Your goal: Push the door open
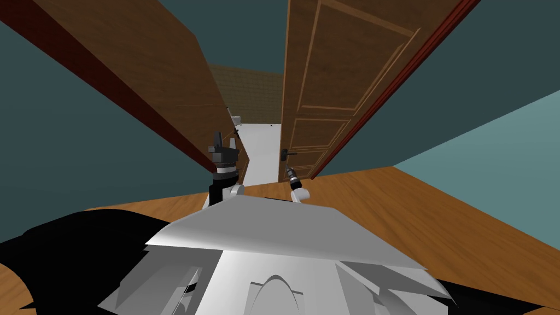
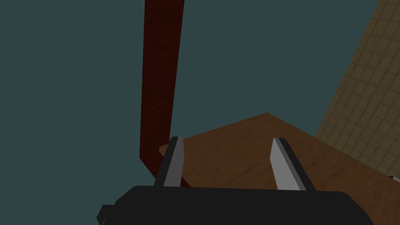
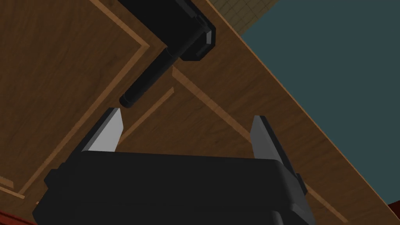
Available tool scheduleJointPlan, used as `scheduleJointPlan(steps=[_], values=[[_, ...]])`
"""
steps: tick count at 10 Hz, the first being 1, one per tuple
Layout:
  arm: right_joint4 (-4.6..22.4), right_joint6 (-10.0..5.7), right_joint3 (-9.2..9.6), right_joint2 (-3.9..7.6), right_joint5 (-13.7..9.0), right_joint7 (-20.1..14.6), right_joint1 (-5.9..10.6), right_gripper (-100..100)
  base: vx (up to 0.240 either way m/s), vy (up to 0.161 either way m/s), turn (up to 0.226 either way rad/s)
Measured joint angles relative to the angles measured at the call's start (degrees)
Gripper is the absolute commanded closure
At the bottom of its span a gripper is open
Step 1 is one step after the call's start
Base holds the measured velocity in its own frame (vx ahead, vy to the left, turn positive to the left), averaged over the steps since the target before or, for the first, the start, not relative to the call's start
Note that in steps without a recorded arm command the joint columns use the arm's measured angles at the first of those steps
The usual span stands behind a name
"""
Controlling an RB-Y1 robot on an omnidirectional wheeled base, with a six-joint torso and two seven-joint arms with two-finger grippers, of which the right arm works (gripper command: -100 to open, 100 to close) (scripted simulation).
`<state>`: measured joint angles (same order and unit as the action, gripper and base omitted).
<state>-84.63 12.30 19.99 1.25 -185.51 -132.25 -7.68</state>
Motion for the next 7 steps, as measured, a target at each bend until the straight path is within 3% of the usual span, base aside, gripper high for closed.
scheduleJointPlan(steps=[7], values=[[3.0,2.65,1.34,-1.72,-11.4,-8.6,1.15,-100,0.047,-0.064,0.037]])
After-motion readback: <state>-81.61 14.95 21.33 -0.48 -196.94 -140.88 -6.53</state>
